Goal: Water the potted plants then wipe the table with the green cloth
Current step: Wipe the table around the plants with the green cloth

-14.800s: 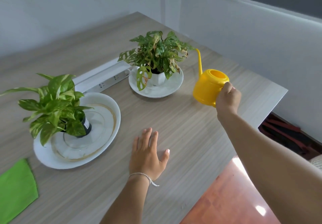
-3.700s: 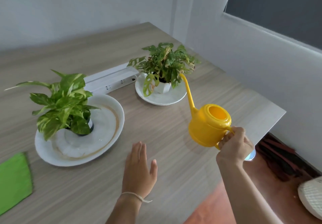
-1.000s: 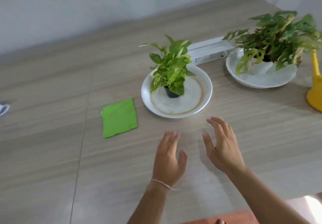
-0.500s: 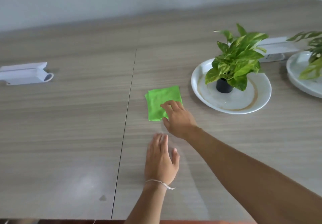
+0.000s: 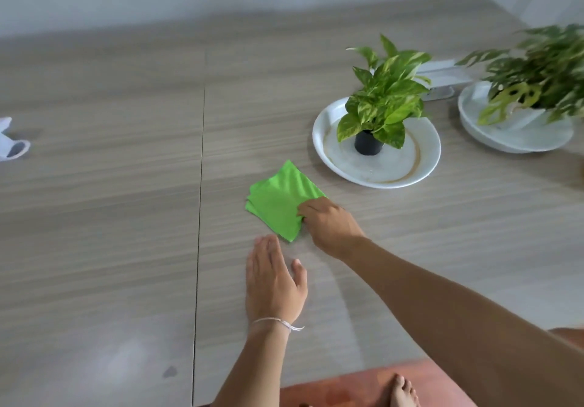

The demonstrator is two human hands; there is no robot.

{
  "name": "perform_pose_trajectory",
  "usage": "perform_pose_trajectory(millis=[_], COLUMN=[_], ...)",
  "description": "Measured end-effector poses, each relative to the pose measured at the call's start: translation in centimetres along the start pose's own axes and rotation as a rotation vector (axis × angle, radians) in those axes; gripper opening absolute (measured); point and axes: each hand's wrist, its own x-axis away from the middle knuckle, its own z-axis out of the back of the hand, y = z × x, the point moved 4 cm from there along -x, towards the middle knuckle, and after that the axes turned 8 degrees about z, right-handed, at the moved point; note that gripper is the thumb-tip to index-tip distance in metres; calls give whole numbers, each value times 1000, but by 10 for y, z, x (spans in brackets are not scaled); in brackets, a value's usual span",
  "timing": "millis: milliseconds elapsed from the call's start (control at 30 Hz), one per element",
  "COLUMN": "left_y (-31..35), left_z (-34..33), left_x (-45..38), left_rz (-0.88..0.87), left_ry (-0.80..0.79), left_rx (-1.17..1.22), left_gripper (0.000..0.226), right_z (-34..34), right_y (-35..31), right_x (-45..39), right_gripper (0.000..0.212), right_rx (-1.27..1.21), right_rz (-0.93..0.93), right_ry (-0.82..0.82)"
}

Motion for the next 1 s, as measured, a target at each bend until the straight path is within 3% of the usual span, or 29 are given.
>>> perform_pose_trajectory(millis=[167,267,333,467,667,833,1000], left_y=[5,6,7,8,6,4,5], left_z=[5,7,7,7,8,1,2], left_x=[-1,2,3,2,3,1,0], left_rz=[-2,-20,-19,15,52,37,-7], left_ry=[-30,-34,-35,-32,-38,-63,-31], left_rx=[10,6,0,9,43,27,30], left_gripper=[66,67,67,61,61,58,55], right_z=[24,37,47,44,-15,-29,-35], right_y=[13,-3,-13,-14,-16,-19,-9], right_x=[92,139,146,97,41,1,-45], right_gripper=[29,29,40,48,72,73,73], right_rx=[-47,-37,-66,-103,110,104,91], right_rz=[-45,-60,-85,-122,-202,-330,-340], right_ry=[113,82,51,87,-164,-156,-151])
